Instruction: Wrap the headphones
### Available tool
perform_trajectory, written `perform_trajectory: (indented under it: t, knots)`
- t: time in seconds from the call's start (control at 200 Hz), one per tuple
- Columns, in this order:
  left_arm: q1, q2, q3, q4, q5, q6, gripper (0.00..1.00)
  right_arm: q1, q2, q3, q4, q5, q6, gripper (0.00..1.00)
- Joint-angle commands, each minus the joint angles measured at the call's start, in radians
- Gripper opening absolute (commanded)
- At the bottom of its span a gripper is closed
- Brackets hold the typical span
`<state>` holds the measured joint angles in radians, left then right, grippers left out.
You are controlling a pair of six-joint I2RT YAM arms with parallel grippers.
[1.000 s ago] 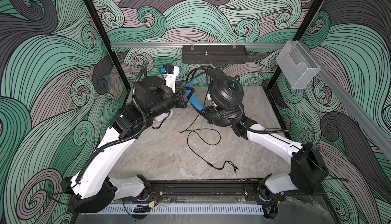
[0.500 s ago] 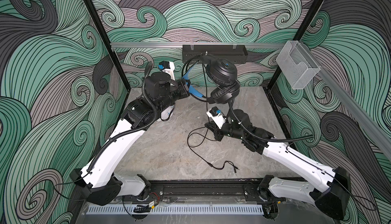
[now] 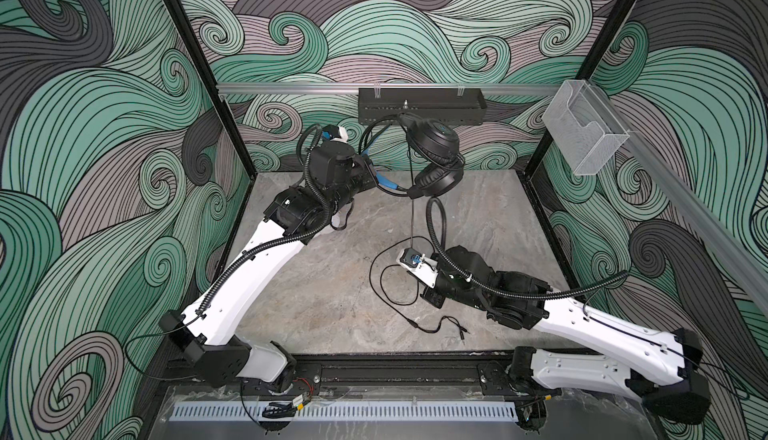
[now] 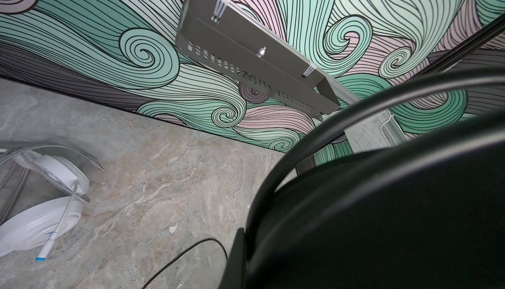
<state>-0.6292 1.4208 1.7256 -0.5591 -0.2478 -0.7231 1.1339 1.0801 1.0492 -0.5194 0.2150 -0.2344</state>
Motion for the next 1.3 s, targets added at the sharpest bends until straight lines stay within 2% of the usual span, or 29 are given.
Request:
perform_trajectory:
  t: [0.0, 0.09, 0.475, 0.735, 0.926, 1.051, 1.296]
  knots:
    - [0.011, -0.005, 0.025, 0.118, -0.053, -0.052, 0.0, 0.044, 0.024, 0.044, -0.084, 0.07, -0.034, 0.0]
    - [0.011, 0.026, 0.009, 0.12, -0.07, -0.036, 0.0, 0.062, 0.041, 0.092, -0.108, 0.077, -0.041, 0.0]
    - [0.003, -0.031, -0.121, 0.132, -0.185, 0.073, 0.0, 0.072, 0.116, 0.386, -0.27, 0.061, -0.046, 0.0]
    - [-0.067, -0.047, -0.175, 0.138, -0.317, 0.319, 0.0, 0.072, 0.219, 0.615, -0.411, 0.138, -0.136, 0.0]
    - [-0.121, -0.093, -0.241, 0.136, -0.367, 0.451, 0.0, 0.069, 0.259, 0.694, -0.447, 0.164, -0.176, 0.0]
    - [-0.142, -0.11, -0.277, 0.129, -0.371, 0.462, 0.0, 0.069, 0.281, 0.718, -0.448, 0.151, -0.175, 0.0]
    - [-0.15, -0.094, -0.297, 0.102, -0.281, 0.322, 0.0, 0.07, 0.347, 0.788, -0.433, 0.109, -0.162, 0.0]
